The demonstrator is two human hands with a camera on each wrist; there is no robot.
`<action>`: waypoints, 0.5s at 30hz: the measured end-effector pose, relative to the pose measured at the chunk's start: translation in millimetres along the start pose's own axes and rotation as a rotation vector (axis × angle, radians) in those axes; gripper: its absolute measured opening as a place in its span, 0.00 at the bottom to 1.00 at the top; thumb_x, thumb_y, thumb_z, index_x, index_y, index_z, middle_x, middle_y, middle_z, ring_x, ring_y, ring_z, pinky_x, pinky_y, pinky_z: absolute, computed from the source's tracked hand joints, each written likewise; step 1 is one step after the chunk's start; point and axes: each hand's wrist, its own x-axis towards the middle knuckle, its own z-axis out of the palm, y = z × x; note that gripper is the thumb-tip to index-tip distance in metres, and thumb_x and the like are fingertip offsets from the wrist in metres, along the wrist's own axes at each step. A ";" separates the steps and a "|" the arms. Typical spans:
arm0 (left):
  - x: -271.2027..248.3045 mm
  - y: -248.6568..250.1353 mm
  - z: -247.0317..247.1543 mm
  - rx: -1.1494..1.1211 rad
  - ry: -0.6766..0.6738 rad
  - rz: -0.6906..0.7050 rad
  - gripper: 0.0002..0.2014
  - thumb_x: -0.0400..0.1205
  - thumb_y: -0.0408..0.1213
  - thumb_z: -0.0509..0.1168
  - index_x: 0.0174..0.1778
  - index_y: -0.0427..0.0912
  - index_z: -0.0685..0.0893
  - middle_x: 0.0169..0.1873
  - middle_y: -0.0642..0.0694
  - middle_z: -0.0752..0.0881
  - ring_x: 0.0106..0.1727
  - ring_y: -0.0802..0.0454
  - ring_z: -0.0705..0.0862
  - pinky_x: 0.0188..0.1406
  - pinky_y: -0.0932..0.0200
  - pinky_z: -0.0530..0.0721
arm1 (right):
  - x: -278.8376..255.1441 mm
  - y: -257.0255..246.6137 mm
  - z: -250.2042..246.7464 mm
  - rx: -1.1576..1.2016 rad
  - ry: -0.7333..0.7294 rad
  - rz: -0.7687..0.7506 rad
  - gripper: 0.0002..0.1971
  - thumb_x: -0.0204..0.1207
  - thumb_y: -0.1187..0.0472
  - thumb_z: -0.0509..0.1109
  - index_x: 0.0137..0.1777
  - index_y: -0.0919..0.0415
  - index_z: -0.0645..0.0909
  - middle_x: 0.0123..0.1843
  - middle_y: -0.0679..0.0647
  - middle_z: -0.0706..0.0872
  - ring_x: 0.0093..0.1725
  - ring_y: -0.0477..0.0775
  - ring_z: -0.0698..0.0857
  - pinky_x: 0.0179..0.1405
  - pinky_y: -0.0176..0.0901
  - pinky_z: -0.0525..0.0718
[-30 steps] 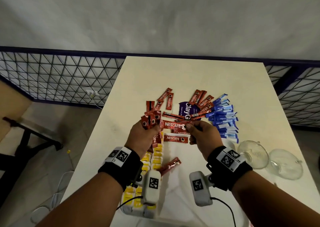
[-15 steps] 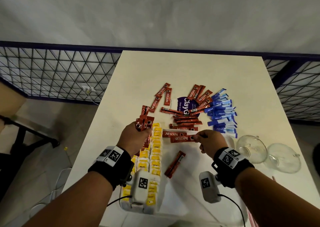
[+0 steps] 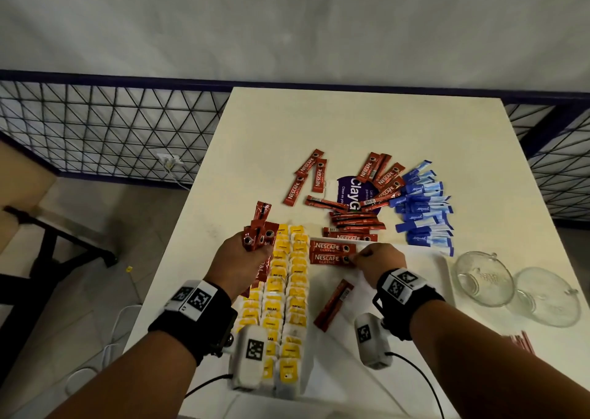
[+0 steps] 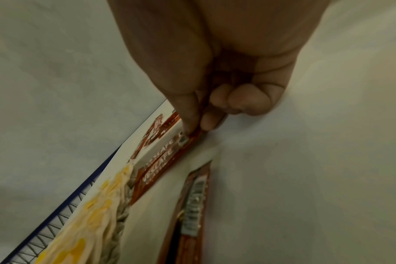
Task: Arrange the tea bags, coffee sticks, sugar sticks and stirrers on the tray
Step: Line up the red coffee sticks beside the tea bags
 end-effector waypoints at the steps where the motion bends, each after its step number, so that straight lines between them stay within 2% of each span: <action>1: 0.5 -0.6 -0.9 -0.002 0.000 -0.003 0.03 0.79 0.40 0.71 0.42 0.53 0.86 0.41 0.44 0.91 0.43 0.43 0.90 0.52 0.39 0.88 | 0.1 -1.1 0.2 -0.008 0.003 0.006 0.13 0.73 0.45 0.73 0.43 0.55 0.85 0.42 0.54 0.88 0.43 0.54 0.86 0.44 0.43 0.84; 6: 0.5 0.7 -2.9 -0.015 -0.007 -0.005 0.02 0.79 0.41 0.71 0.42 0.54 0.86 0.41 0.44 0.91 0.44 0.43 0.90 0.53 0.39 0.88 | -0.9 -4.6 -1.4 -0.069 -0.010 0.012 0.15 0.72 0.43 0.73 0.42 0.56 0.84 0.41 0.52 0.86 0.41 0.54 0.85 0.40 0.42 0.80; 8: 0.4 1.3 -4.2 -0.016 -0.014 -0.004 0.02 0.79 0.41 0.71 0.42 0.53 0.86 0.41 0.44 0.91 0.43 0.43 0.90 0.52 0.39 0.88 | -8.1 -5.9 -6.0 -0.083 0.019 -0.063 0.15 0.72 0.42 0.73 0.43 0.54 0.82 0.39 0.50 0.84 0.42 0.52 0.83 0.40 0.41 0.77; 10: 0.3 1.9 -6.2 -0.012 -0.017 0.002 0.01 0.79 0.40 0.71 0.43 0.52 0.86 0.40 0.44 0.91 0.42 0.42 0.90 0.51 0.39 0.88 | -20.8 -8.0 -10.0 -0.116 -0.003 -0.297 0.09 0.73 0.47 0.73 0.42 0.51 0.81 0.40 0.45 0.83 0.43 0.49 0.82 0.40 0.38 0.77; 12: 0.1 1.9 -7.8 -0.017 -0.022 0.001 0.01 0.80 0.40 0.71 0.43 0.51 0.86 0.40 0.43 0.91 0.42 0.42 0.90 0.51 0.38 0.88 | -34.5 -7.9 -11.5 -0.264 -0.135 -0.610 0.04 0.74 0.53 0.73 0.48 0.47 0.85 0.46 0.42 0.83 0.49 0.45 0.81 0.49 0.39 0.82; 14: -1.7 2.4 -7.7 -0.023 -0.031 -0.002 0.01 0.79 0.41 0.72 0.43 0.51 0.86 0.40 0.43 0.91 0.42 0.41 0.90 0.51 0.38 0.88 | -41.1 -3.3 -7.4 -0.516 -0.258 -0.804 0.13 0.75 0.55 0.71 0.59 0.44 0.85 0.58 0.44 0.82 0.59 0.46 0.78 0.61 0.43 0.80; 15: -2.3 2.8 -7.2 -0.026 -0.034 -0.002 0.02 0.77 0.42 0.72 0.43 0.51 0.86 0.41 0.43 0.91 0.43 0.41 0.90 0.52 0.37 0.88 | -40.4 0.0 -5.0 -0.638 -0.278 -0.841 0.15 0.76 0.55 0.70 0.62 0.44 0.83 0.61 0.44 0.81 0.62 0.48 0.76 0.63 0.45 0.79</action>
